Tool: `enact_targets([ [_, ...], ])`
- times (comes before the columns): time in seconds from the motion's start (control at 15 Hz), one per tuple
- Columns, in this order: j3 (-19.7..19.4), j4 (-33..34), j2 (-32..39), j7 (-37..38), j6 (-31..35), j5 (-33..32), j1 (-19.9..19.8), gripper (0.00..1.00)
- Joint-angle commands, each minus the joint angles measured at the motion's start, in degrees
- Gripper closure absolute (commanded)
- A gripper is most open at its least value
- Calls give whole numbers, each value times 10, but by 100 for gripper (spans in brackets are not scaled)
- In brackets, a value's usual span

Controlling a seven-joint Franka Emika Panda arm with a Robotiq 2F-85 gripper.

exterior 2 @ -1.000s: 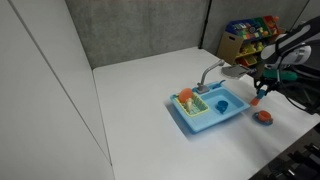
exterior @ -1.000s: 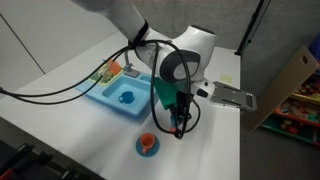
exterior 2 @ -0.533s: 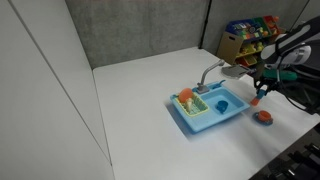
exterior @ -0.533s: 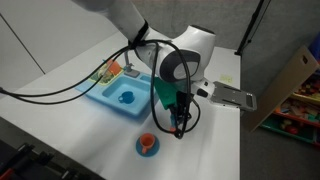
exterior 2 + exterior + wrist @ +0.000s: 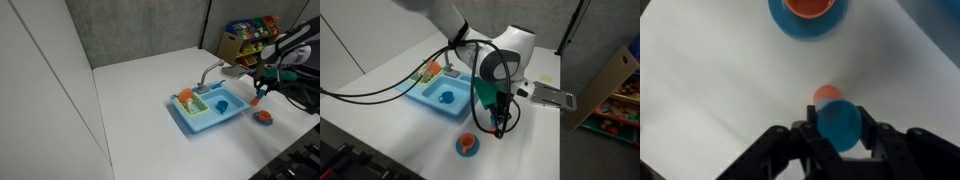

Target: Pick up the blue cup on the counter top of the sink and move it to the right on top of the upside down laying orange cup on the worktop

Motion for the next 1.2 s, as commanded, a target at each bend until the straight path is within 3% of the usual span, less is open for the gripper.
enact_targets([
  [0.0,1,10,5,-8,4,9,0,83],
  [0.8,1,21,16,-6,3,9,0,82],
  [0.87,1,20,16,-7,3,9,-1,65],
  [0.93,1,20,15,-7,4,9,-1,56],
  [1.0,1,19,14,-8,3,9,-1,38],
  [1.13,2,18,12,-9,3,9,-2,29],
])
